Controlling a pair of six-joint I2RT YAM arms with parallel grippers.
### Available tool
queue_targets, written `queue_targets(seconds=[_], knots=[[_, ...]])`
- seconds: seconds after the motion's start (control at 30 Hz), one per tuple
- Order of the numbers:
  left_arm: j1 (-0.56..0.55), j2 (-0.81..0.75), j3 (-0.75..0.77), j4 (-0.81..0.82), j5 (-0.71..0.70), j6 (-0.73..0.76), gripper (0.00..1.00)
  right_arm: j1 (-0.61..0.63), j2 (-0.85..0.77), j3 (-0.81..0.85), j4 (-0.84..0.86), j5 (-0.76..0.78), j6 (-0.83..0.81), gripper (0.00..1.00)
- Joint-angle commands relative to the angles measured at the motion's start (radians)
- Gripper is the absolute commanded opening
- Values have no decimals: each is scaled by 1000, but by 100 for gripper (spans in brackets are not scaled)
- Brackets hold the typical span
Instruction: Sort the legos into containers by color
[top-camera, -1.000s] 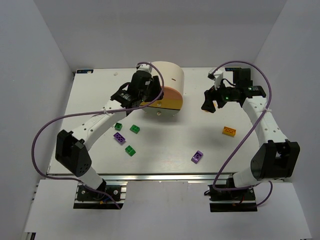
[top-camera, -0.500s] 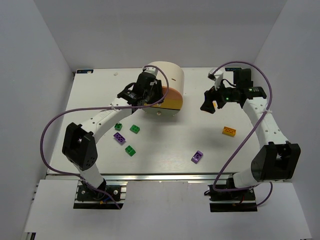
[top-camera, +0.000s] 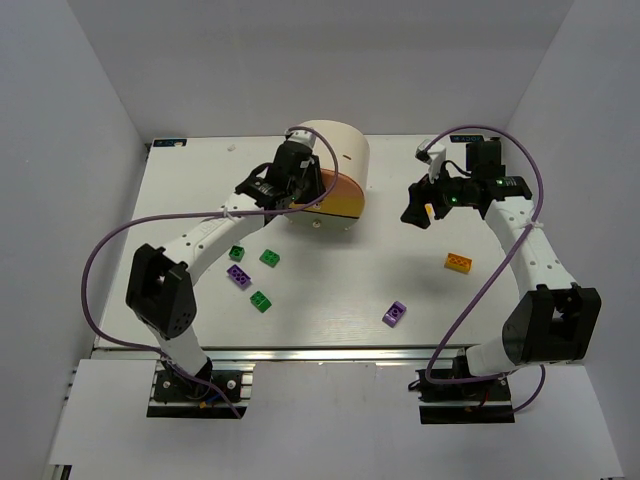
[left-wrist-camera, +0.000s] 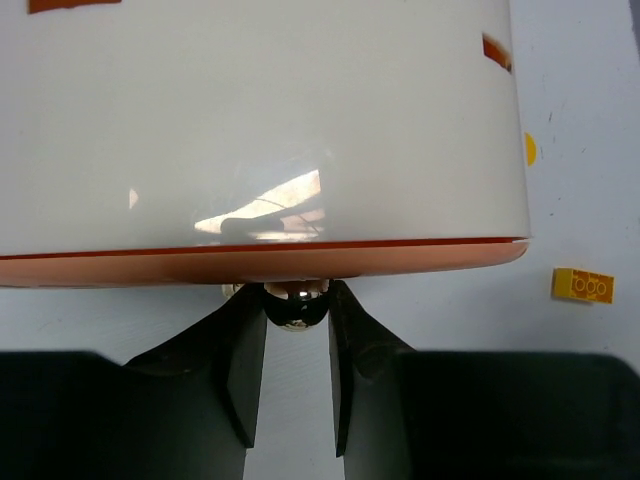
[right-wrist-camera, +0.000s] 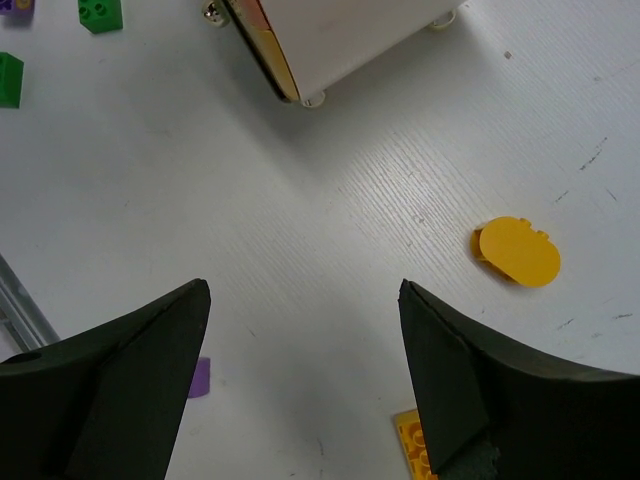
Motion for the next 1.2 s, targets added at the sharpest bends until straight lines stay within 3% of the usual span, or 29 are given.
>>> queue_targets(seconds=[0.0, 0.2, 0.33, 0.4, 0.43, 0.53, 0.63, 0.83, 0.93, 1.07, 1.1, 1.17], knots=[[-8, -115, -64, 27, 19, -11, 4, -1, -41, -8, 35, 7, 7, 80], [-8, -334, -311, 86, 78, -71, 4, -2, -36, -23, 78, 21, 46, 80], [-8, -417, -383, 96, 84, -85, 9, -7, -1, -20, 110, 73, 100, 89], [-8, -411, -386, 105, 98, -82, 25, -2, 19, -10, 118, 111, 111, 89], [-8, -405, -382, 105, 101, -80, 53, -2, 40, -5, 118, 121, 111, 89], [-8, -381, -373, 120, 110, -76, 74, -2, 85, 15, 130, 171, 135, 89], [3, -361, -365, 120, 134, -71, 79, -2, 134, 41, 153, 233, 171, 89], [3, -382, -380, 111, 130, -62, 81, -2, 231, 81, 207, 297, 188, 89], [3, -417, -385, 105, 122, -59, 79, -8, 266, 93, 241, 273, 119, 89], [3, -494, -418, 85, 122, -59, 60, -25, 274, 41, 285, 80, -200, 89], [3, -535, -431, 82, 124, -62, 54, -31, 286, 55, 255, 58, -383, 89], [3, -580, -466, 62, 134, -65, 52, -36, 356, 107, 95, 29, -563, 89]])
